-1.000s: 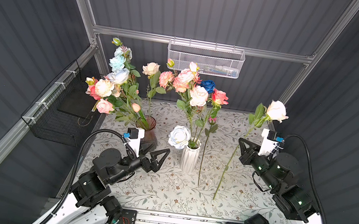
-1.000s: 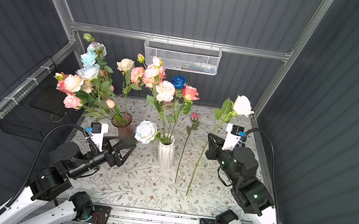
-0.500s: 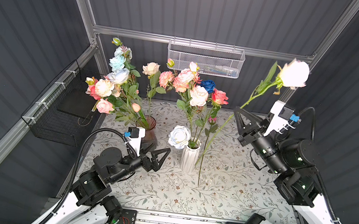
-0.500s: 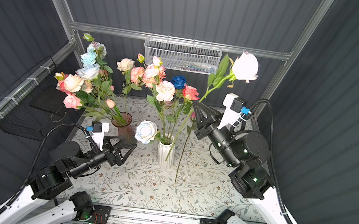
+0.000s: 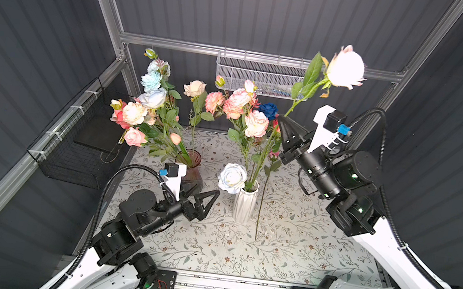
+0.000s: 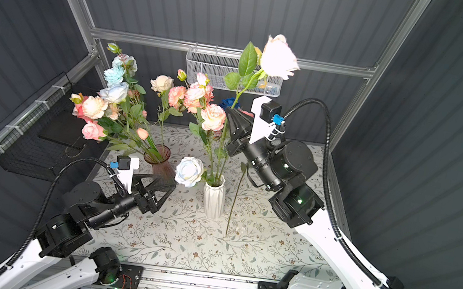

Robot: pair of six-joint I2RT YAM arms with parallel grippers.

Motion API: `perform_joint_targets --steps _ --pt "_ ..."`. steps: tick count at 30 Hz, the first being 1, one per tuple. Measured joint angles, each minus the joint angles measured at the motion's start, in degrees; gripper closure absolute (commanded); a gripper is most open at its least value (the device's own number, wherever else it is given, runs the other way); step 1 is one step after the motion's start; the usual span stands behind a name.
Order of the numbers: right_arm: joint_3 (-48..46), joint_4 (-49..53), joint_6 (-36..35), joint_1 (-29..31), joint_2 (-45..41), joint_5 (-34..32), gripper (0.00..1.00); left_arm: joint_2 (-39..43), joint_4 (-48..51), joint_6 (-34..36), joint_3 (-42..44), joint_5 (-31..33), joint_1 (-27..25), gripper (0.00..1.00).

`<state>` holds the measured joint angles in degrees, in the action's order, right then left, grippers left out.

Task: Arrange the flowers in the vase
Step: 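Lower the pale pink rose into the white vase and open the right gripper, then move the right gripper back toward the last loose pink rose stem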

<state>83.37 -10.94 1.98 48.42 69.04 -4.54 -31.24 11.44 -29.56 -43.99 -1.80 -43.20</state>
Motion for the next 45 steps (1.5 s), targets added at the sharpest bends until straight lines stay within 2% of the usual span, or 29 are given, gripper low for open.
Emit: perform_joint_targets --steps 7,12,18,20,22,24,28,38,45 --pt "-4.55 -2.12 -0.85 0.00 2.19 -0.90 0.96 0.00 0.44 0.26 0.00 0.35 0.00 0.00" --pt "-10.32 -2.29 1.36 0.00 2.05 -1.42 0.93 0.02 0.61 0.44 0.00 0.35 0.00 0.00" --pt "-17.59 0.76 5.31 0.00 1.70 -2.69 0.79 0.07 0.63 0.46 -0.02 0.35 0.00 0.00" --pt "-19.21 2.60 6.54 0.00 1.27 -3.08 0.71 0.07 0.61 0.46 -0.07 0.35 0.00 0.00" --pt "-19.89 4.61 7.45 0.00 0.63 -3.28 0.53 0.04 0.61 0.46 -0.11 0.35 0.00 0.00" --pt "-19.93 6.32 8.74 0.00 -0.35 -3.28 0.41 0.04 0.61 0.46 -0.11 0.35 0.00 0.00" --pt "-19.96 8.52 11.02 0.02 -3.72 -3.04 0.29 -0.04 0.57 0.46 -0.11 0.33 0.00 0.00" --pt "-23.43 13.27 15.12 0.02 -15.17 -2.99 0.19 -0.96 0.55 0.48 -0.87 0.33 0.00 0.00" --pt "-31.08 18.80 17.35 -0.59 -25.38 -8.07 0.19 -0.85 0.57 0.63 -0.96 0.37 0.00 0.00"
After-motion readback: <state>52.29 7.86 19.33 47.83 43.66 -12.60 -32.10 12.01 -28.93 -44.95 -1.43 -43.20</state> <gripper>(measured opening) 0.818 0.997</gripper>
